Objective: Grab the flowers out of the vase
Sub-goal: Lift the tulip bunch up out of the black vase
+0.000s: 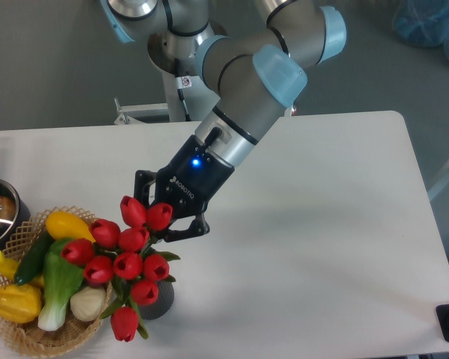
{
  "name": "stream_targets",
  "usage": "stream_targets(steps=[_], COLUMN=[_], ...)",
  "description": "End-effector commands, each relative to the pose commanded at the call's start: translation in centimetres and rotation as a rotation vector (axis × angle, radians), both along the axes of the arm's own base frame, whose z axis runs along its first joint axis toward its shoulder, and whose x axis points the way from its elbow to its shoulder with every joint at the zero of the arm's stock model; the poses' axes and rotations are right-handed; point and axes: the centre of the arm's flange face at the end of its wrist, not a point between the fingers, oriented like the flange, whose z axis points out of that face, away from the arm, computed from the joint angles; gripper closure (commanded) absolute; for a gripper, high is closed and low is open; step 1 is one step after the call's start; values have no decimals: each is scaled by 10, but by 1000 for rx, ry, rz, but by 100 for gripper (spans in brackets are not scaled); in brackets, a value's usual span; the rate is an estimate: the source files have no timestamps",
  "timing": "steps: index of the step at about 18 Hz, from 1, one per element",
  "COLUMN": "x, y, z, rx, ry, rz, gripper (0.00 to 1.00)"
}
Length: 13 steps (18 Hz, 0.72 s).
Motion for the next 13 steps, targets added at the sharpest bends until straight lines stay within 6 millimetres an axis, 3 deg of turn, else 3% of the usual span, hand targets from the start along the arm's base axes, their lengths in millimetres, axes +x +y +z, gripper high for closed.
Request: stream_targets(steps=[13], x=[-11], y=[-23], z=[32], rx=[47], ry=[-93], rz=[58], gripper=[100])
